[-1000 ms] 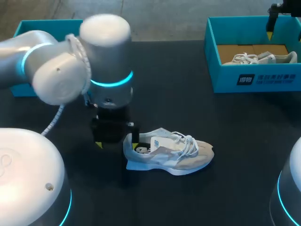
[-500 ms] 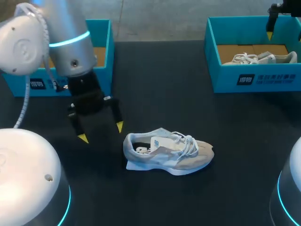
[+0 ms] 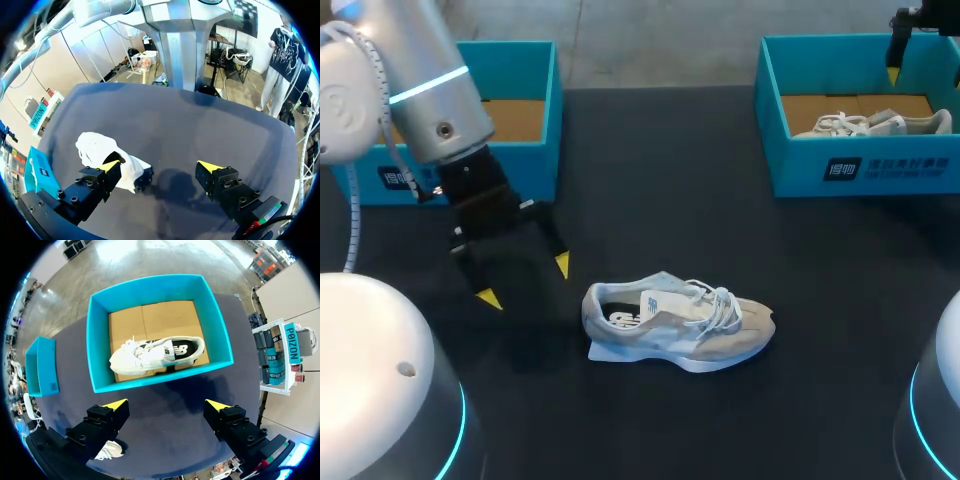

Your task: Take the shoe out of the shoebox, open the shoe tongue, remove and reinsert the insole, then place the shoe into the shoebox

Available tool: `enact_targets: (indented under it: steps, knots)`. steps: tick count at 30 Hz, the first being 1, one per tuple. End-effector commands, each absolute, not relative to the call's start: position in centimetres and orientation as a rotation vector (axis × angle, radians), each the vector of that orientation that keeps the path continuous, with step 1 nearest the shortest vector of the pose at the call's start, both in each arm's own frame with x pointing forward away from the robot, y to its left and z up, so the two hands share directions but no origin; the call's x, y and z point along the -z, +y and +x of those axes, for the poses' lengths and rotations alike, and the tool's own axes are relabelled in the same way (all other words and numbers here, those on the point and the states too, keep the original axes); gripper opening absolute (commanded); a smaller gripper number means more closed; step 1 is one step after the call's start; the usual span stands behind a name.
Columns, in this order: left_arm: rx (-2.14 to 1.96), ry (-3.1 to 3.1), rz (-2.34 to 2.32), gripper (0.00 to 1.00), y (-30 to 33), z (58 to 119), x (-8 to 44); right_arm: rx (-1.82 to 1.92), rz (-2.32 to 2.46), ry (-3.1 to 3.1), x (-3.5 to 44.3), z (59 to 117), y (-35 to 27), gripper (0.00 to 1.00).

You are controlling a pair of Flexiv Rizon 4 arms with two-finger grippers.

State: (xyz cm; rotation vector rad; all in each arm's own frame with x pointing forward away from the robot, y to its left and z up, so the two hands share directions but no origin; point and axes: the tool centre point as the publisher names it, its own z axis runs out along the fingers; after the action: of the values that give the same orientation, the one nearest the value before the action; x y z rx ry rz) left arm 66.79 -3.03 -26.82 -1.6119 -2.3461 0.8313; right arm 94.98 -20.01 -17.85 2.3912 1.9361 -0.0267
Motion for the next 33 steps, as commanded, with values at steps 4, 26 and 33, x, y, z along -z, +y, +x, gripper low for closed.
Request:
enact_targets:
  steps: [4, 26, 33]
  knots:
    - [-0.828, -2.346, -1.613, 1.0, -3.0, 66.8, 26.8, 0.022, 2.39, 1.937, 17.9, 94.9, -20.1, 1.0]
    - [-1.751, -2.564, -0.027, 1.0, 2.0, 68.2, 27.5, 0.022, 2.39, 1.937, 17.9, 94.9, -20.1, 1.0]
    - [-1.804, -2.581, 0.146, 1.0, 1.1, 67.6, 28.6, 0.022, 2.39, 1.937, 17.9, 94.9, -20.1, 1.0]
